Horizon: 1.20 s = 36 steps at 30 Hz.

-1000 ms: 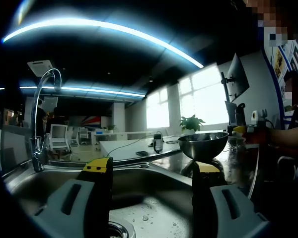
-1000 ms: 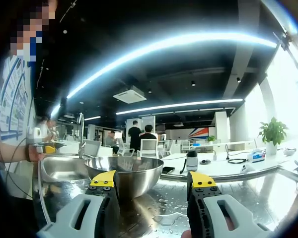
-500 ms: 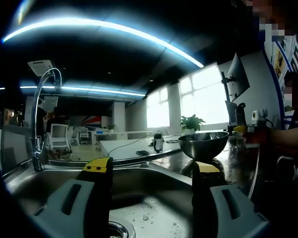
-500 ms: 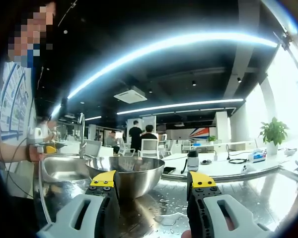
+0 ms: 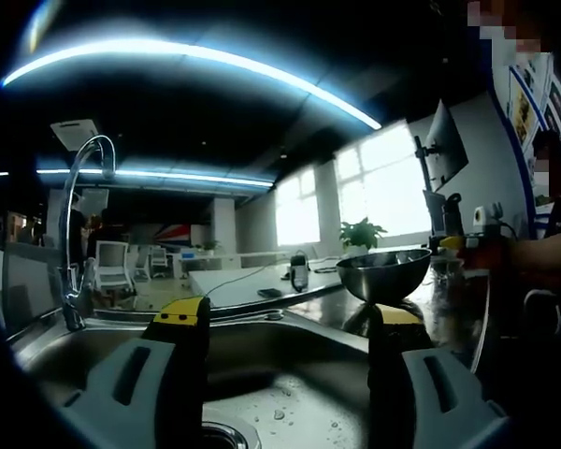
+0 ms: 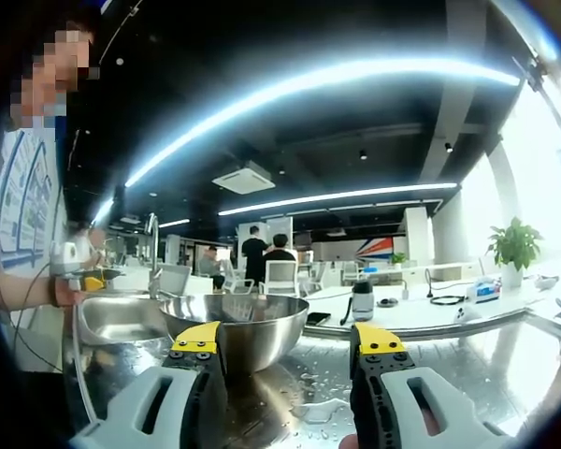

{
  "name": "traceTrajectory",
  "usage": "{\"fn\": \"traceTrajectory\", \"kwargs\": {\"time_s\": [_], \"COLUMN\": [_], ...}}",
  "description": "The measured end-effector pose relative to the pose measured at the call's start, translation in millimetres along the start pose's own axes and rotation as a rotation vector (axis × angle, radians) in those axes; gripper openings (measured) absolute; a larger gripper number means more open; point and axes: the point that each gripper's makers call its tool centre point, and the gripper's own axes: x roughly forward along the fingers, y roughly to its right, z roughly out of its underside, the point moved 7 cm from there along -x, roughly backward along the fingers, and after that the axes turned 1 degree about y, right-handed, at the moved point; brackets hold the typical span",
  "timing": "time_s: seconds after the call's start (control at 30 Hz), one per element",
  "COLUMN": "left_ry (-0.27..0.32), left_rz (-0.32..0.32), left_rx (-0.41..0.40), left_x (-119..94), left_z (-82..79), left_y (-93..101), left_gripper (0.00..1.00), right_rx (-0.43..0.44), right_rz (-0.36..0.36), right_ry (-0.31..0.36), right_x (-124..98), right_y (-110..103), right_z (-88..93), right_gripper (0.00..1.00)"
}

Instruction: Pick up bowl with dirty water move over sink pour dirty water into sink return bowl to place

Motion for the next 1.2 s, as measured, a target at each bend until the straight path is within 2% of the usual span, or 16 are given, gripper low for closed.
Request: {"fn": "traceTrajectory", "kwargs": {"time_s": [0.2,0.3,0.33,0.37,0.4,0.5,0.57,0.83,0.93,1.07,1.2], "left_ry": [0.026,0.023,0.022,0.023,0.025,0.031,0.037,0.022,0.015,0.005,-0.022], "left_rz": [0.006,0.016,0.020,0.022,0.025,0.022,0.021,0.016,0.009,-0.002,0.016], "left_rx": [-0.008,-0.007,-0.009,-0.015,-0.017,-0.019,-0.013,-0.015,-0.024,-0.027,-0.004], "left_x": [-1.1,-0.8,-0.6,-0.6,-0.6,-0.7,-0.7,1.2,1.3,1.8,3.3], "left_z": [-3.2,-2.9,-2.8,-2.8,-3.0,-3.7,-4.5,-2.8,-1.9,-0.7,1.6], "left_y": [-1.0,-0.2,-0.1,0.1,0.1,-0.1,0.0,-0.6,-1.5,-3.0,-0.2], "left_gripper": [0.64,0.65,0.65,0.65,0.66,0.66,0.67,0.66,0.66,0.66,0.66], "right_rx": [0.023,0.106,0.167,0.193,0.174,0.174,0.119,0.067,0.060,0.057,0.022], "right_rz": [0.003,0.026,0.015,0.010,0.029,0.026,0.020,-0.053,-0.063,-0.041,-0.040], "right_ry": [-0.006,0.042,0.025,0.016,0.025,0.002,-0.028,-0.055,-0.068,-0.091,-0.104], "right_x": [1.5,3.4,2.6,2.0,2.4,7.4,12.0,28.3,29.7,30.4,33.7], "right_y": [1.2,8.7,10.9,13.4,16.5,10.6,6.6,-10.2,-11.4,-6.8,-2.6], "right_z": [0.7,-6.9,-3.5,-2.0,-3.7,-4.9,-7.4,-27.5,-33.2,-37.1,-44.1], "right_gripper": [0.45,0.45,0.45,0.45,0.45,0.44,0.39,0.38,0.37,0.36,0.30]}}
